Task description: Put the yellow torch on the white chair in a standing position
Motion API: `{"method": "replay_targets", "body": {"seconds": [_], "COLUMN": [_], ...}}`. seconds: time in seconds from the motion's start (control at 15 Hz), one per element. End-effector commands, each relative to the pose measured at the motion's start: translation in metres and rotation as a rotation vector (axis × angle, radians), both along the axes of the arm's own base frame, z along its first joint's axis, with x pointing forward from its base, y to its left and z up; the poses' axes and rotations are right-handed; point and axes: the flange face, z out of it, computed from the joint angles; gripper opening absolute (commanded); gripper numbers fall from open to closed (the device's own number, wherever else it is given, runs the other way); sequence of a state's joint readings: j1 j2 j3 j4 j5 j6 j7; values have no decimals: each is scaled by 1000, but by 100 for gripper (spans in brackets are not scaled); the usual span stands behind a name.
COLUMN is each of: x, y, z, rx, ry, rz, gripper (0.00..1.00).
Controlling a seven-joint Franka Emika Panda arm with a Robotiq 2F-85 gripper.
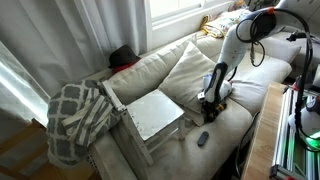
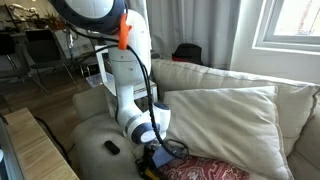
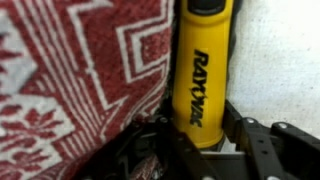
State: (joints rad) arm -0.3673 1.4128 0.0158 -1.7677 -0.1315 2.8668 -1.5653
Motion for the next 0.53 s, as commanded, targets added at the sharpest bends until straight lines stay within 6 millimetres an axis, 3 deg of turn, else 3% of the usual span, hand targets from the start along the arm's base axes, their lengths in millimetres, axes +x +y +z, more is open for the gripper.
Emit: {"method": "replay_targets", "body": {"seconds": [0.0, 0.47], "x": [-2, -7], "y": [-9, -43], "z": [4, 62], "rx": [26, 303], "ry": [19, 58], "rz": [-64, -145], "gripper": [24, 24]}}
